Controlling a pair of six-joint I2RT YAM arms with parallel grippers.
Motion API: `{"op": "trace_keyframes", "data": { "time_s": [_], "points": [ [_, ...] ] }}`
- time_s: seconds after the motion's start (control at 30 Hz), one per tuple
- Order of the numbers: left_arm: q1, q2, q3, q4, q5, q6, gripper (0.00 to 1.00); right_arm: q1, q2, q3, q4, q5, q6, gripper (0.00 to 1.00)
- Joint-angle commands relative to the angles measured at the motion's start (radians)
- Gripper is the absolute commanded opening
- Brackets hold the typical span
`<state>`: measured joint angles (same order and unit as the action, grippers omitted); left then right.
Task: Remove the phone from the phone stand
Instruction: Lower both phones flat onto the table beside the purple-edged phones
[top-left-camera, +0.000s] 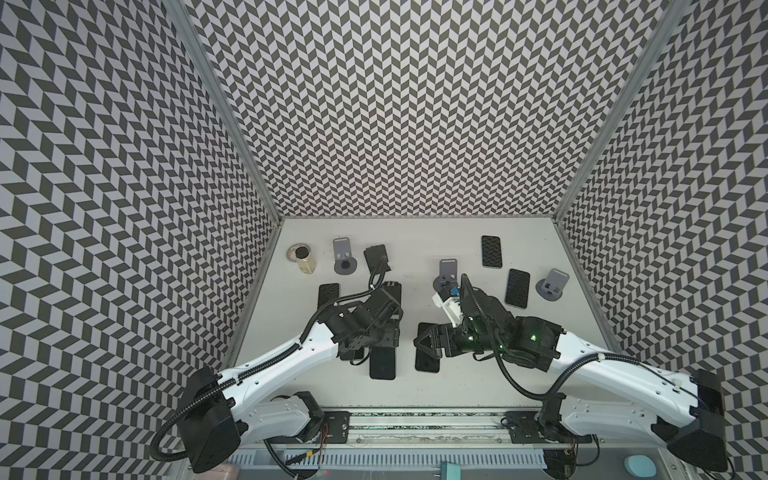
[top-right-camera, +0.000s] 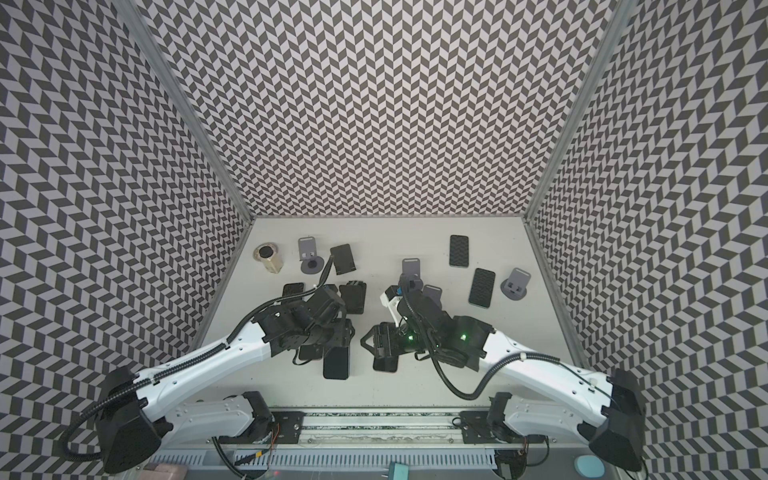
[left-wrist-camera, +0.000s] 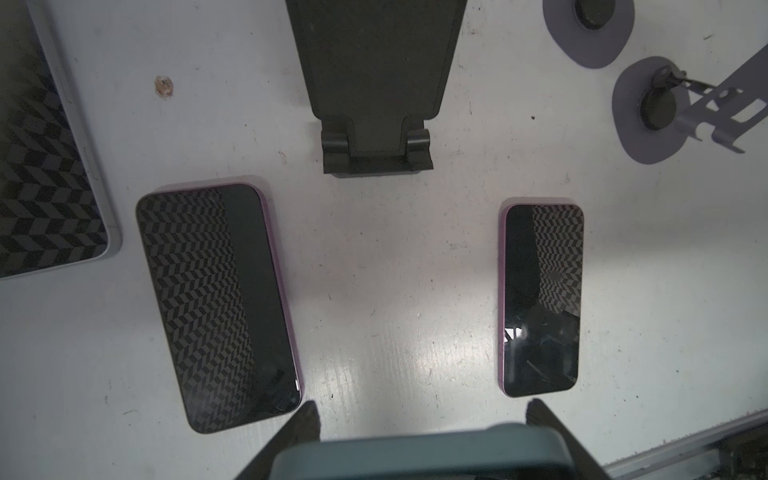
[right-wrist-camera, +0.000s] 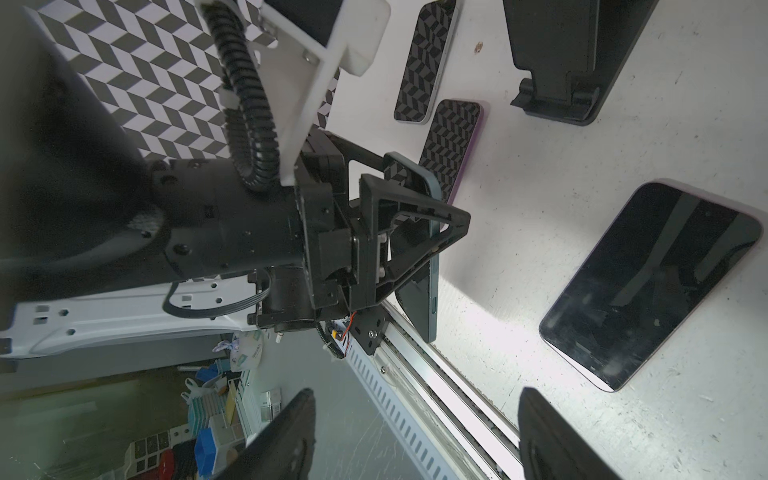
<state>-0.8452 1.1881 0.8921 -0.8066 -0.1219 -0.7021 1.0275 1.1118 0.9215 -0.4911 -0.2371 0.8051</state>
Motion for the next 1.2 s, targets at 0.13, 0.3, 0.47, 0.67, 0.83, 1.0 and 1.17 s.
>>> {"op": "trace_keyframes", "data": {
  "time_s": [0.13, 0.3, 0.47, 0.67, 0.83, 1.0, 1.17],
  "points": [
    [-0.006, 0.027, -0.046, 0.082, 0.034, 0.028, 0.53, 0.026, -0.023, -0.027, 0.046, 0.050, 0.048, 0.75],
    [-0.005, 0.073, -0.058, 0.112, 0.039, 0.057, 0.53, 0.028, -0.033, -0.039, 0.029, 0.077, 0.048, 0.75],
    [0.001, 0.113, -0.052, 0.137, 0.057, 0.085, 0.53, 0.029, -0.021, -0.046, 0.024, 0.076, 0.047, 0.75],
    [0.013, 0.157, -0.042, 0.154, 0.061, 0.103, 0.53, 0.028, -0.014, -0.056, 0.005, 0.081, 0.035, 0.75],
    [0.021, 0.204, -0.032, 0.177, 0.074, 0.103, 0.53, 0.028, -0.001, -0.058, 0.009, 0.090, 0.010, 0.75],
    [0.023, 0.239, -0.027, 0.187, 0.086, 0.095, 0.53, 0.028, 0.037, -0.043, 0.011, 0.091, -0.025, 0.75],
    [0.028, 0.272, -0.018, 0.203, 0.097, 0.094, 0.53, 0.027, 0.077, -0.016, -0.012, 0.094, -0.061, 0.76]
  ]
}}
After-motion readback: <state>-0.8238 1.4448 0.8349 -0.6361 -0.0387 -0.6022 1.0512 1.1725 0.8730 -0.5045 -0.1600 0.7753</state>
